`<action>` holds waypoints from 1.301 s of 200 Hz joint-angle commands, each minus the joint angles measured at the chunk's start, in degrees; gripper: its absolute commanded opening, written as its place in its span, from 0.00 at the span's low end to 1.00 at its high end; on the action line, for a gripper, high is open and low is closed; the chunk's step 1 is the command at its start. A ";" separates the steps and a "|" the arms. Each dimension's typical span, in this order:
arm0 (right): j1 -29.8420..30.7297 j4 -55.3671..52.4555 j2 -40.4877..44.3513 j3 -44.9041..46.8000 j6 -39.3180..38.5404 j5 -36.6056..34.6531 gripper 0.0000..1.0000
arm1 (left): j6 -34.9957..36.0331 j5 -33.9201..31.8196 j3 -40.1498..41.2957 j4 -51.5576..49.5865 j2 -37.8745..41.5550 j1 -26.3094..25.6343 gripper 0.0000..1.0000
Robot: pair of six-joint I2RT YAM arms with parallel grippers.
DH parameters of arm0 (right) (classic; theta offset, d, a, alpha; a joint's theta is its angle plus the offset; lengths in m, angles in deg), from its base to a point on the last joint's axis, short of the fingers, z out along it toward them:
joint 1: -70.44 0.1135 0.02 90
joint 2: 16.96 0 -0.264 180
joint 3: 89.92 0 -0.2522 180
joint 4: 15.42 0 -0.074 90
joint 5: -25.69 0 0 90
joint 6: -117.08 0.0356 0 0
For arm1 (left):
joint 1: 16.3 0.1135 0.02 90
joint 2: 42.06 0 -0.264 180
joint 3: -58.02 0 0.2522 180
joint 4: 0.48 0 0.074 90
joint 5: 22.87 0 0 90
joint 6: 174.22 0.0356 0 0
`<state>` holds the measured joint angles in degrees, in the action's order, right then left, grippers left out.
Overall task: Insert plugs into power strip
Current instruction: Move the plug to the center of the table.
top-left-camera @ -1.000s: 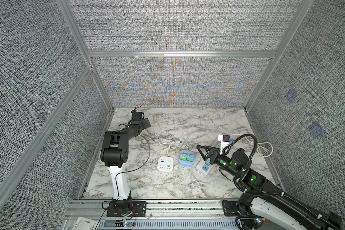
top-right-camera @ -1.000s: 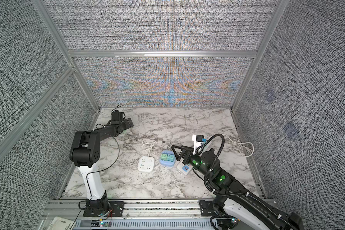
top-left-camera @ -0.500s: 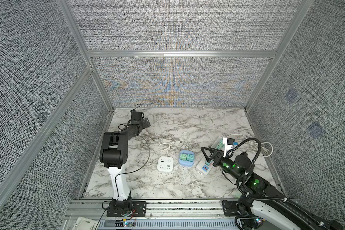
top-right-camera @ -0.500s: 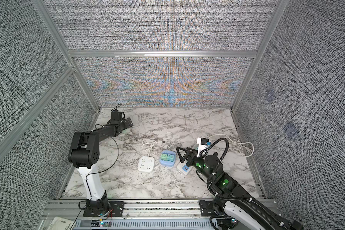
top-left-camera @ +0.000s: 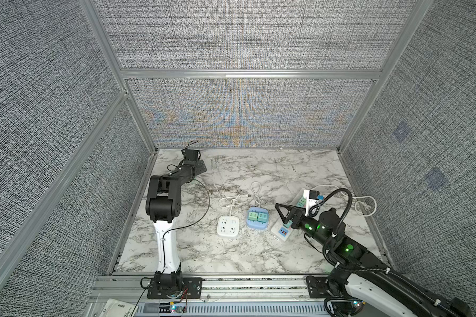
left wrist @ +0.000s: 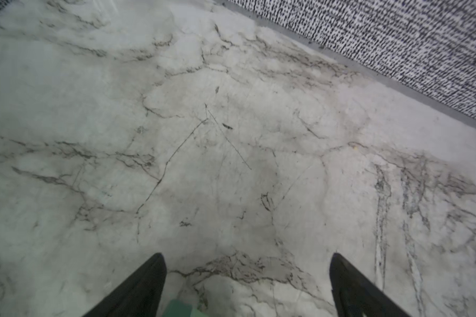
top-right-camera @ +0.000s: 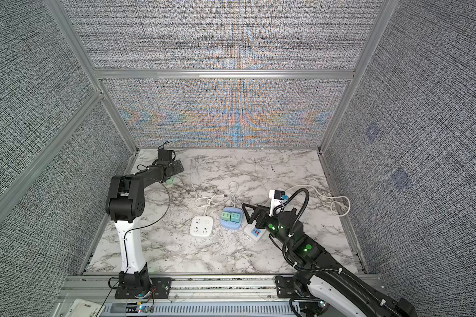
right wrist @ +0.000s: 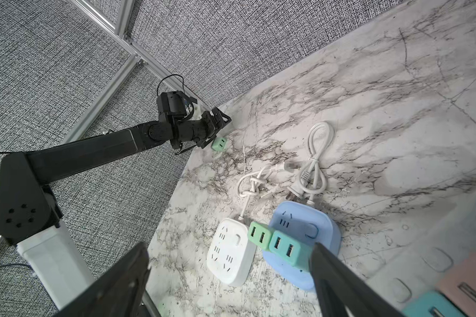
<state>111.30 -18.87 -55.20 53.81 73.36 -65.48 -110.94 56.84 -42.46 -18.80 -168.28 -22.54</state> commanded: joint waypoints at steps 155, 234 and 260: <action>-1.40 0.64 6.99 4.24 1.16 1.43 0.93 | -8.58 -5.42 28.85 4.78 18.37 -8.91 0.41; -1.31 6.18 -0.19 5.10 0.89 1.95 0.94 | -43.42 -13.77 44.59 -6.60 30.61 -20.30 0.42; -0.97 9.21 -5.15 4.87 1.38 3.10 0.94 | -54.89 -15.83 43.79 -14.86 29.09 -24.13 0.44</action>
<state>109.99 -14.59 -57.34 58.80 74.22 -63.62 -150.13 40.21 1.14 -19.45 -137.96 -44.29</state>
